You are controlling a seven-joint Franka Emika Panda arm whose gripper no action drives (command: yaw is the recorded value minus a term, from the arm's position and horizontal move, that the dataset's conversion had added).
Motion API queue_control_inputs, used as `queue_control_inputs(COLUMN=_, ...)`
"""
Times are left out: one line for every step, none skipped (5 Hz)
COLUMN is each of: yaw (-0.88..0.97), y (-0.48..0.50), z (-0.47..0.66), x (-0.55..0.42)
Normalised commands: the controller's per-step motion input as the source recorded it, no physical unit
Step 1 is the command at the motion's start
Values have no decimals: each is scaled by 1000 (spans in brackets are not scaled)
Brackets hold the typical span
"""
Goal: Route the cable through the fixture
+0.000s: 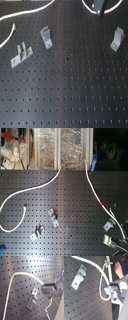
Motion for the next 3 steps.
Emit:
queue_control_inputs(yaw=0, y=-17, z=-1, x=-28)
queue_control_inputs(yaw=0, y=-11, z=0, x=7)
queue_control_inputs(yaw=-674, y=-17, z=156, x=-29)
